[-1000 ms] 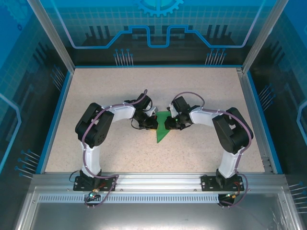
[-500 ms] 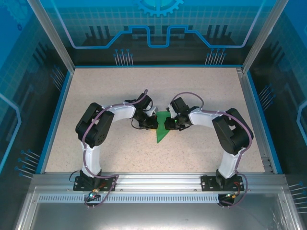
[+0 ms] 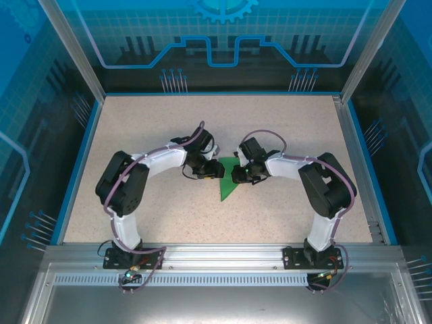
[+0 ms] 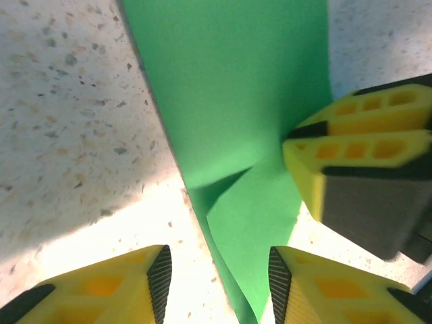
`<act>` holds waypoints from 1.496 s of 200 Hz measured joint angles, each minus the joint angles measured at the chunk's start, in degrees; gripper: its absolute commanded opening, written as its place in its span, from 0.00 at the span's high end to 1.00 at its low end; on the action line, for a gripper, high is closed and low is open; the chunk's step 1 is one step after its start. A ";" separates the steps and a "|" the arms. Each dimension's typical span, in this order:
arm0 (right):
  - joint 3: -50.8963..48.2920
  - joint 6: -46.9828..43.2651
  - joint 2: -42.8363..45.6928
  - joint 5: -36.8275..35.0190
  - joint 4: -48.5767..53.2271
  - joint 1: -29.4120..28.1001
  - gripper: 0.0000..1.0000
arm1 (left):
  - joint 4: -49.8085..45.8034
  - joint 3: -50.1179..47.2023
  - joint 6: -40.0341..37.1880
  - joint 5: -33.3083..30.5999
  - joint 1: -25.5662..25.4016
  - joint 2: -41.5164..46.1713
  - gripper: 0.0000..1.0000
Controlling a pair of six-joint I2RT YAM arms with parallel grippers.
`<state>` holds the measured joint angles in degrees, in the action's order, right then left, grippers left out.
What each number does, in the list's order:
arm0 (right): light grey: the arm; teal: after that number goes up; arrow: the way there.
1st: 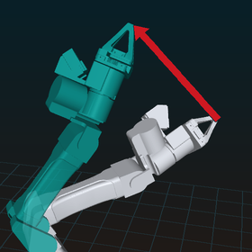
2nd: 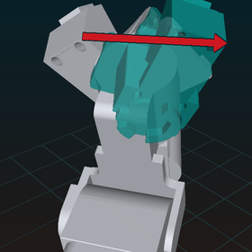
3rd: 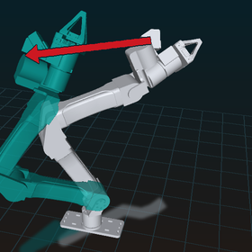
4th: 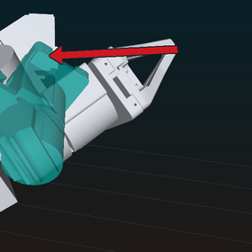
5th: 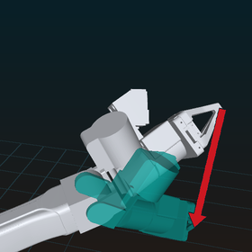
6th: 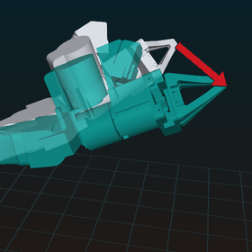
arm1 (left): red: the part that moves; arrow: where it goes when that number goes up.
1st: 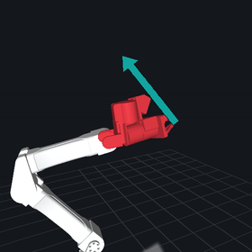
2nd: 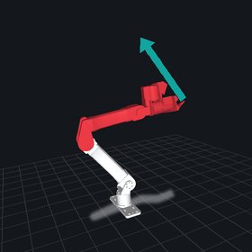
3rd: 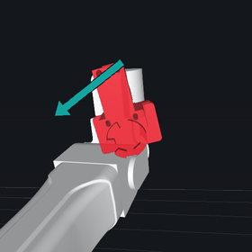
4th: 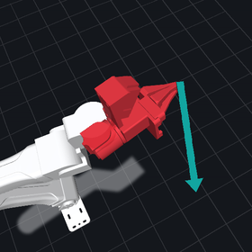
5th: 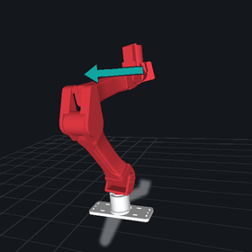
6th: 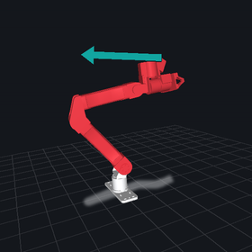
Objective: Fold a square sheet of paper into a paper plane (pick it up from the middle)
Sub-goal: Third fold the triangle at the center of the table.
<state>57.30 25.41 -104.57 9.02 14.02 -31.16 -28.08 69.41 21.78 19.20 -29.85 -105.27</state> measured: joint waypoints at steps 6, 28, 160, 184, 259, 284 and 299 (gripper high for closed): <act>0.00 0.00 0.00 0.00 0.00 0.00 0.83 | 0.00 -0.52 0.50 -0.26 -0.26 1.27 0.53; -0.11 0.02 0.00 0.02 -0.17 0.00 0.83 | -0.20 -3.02 2.29 -1.42 -2.36 5.51 0.52; -0.81 0.24 0.33 0.20 -1.25 0.02 0.84 | 4.37 -8.44 9.79 -4.48 -9.33 2.32 0.64; -1.05 0.24 0.39 0.20 -1.64 0.02 0.84 | 4.46 -8.44 9.86 -4.92 -9.33 0.92 0.72; -1.11 0.26 0.48 0.15 -1.68 0.02 0.84 | 4.57 -8.28 9.73 -5.20 -9.33 0.13 0.79; -1.46 0.44 0.72 0.11 -2.08 0.02 0.84 | 4.37 -8.07 9.64 -5.40 -9.33 -0.02 0.80; -1.49 0.44 0.72 0.07 -2.10 0.02 0.84 | 4.33 -8.04 9.62 -5.46 -9.33 -0.11 0.81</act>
<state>55.81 25.85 -103.85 9.08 11.92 -31.14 -23.75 61.36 31.40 13.74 -39.18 -105.38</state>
